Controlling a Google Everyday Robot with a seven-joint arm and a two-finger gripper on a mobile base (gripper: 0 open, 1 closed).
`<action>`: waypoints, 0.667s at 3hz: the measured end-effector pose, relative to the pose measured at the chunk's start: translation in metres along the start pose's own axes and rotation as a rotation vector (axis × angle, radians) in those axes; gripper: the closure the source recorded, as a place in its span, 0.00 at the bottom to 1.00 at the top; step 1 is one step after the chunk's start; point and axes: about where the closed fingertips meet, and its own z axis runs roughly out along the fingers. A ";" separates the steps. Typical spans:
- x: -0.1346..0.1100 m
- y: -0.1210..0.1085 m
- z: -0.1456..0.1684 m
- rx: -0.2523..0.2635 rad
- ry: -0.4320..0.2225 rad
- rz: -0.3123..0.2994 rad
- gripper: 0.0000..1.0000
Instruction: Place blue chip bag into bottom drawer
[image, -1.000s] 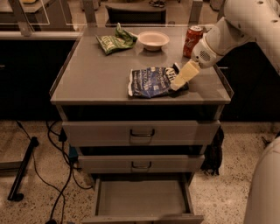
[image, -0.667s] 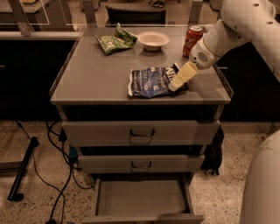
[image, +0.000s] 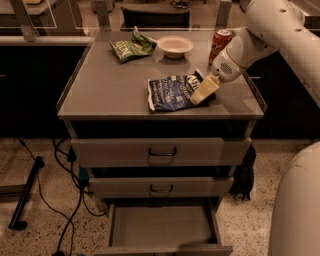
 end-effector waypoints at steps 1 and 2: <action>0.000 0.002 0.005 -0.008 0.008 0.007 0.54; 0.001 0.001 0.005 -0.011 0.017 0.020 0.77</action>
Offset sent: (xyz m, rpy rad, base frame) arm -0.0006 -0.0027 0.0024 -0.0091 0.0333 -0.0292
